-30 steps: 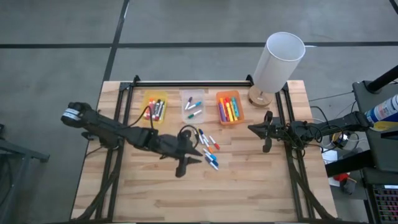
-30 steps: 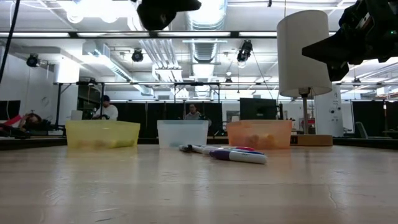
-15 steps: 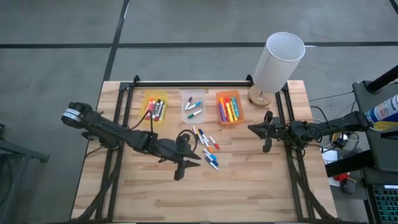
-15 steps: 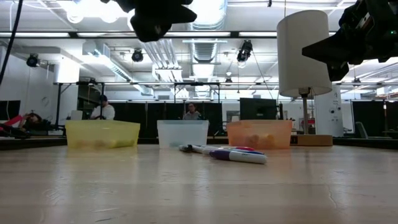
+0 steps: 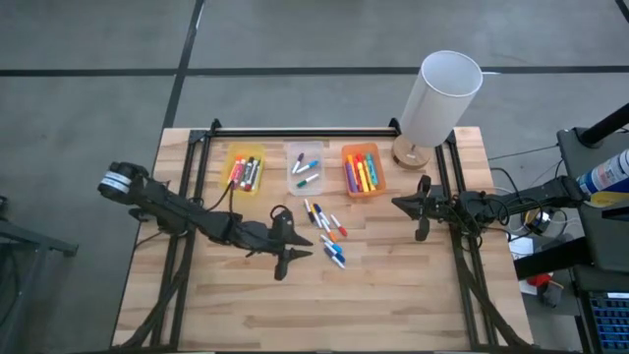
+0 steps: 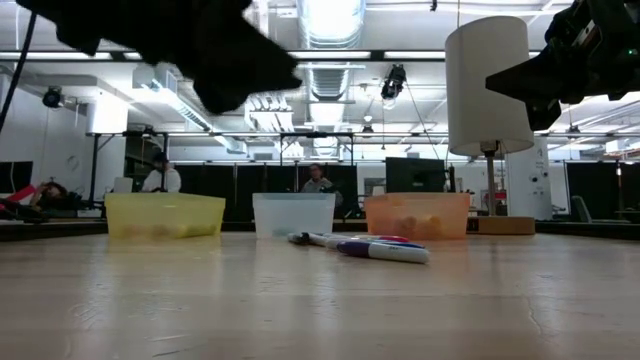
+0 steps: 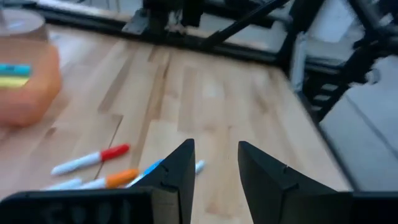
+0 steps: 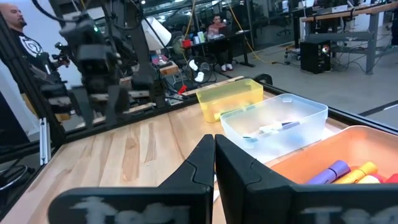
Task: Pick & Place Markers
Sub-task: Put the small purple highlighter pen into the transparent bin
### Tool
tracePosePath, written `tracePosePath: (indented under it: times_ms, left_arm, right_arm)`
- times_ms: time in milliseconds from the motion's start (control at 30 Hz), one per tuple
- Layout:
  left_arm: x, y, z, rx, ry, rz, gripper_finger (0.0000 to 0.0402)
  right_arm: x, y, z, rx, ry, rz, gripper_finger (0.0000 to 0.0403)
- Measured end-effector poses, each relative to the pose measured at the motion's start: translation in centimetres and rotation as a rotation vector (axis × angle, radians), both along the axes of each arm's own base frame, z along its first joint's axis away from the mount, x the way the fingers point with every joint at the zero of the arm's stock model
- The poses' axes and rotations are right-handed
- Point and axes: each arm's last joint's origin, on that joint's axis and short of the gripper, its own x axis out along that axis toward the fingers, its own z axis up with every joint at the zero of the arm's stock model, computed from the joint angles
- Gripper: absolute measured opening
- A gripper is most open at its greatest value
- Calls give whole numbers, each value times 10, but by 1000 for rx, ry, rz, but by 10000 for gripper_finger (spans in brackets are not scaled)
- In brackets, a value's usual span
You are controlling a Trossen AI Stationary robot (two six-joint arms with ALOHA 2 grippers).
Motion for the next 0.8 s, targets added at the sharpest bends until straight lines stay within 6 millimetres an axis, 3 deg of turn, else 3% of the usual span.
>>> tracePosePath:
  times_ms: [200, 367, 567, 800]
  left_arm:
    - [15, 4, -26, -85, 115, 11, 115]
    - [38, 0, -34, -50, 136, 3, 115]
    - [69, -2, -20, -24, 154, -103, 115]
    - [85, 4, -7, 197, 228, -177, 115]
  right_arm:
    - [0, 0, 0, 0, 0, 0, 9]
    - [0, 0, 0, 0, 0, 0, 9]
    - [0, 0, 0, 0, 0, 0, 9]
    - [0, 0, 0, 0, 0, 0, 9]
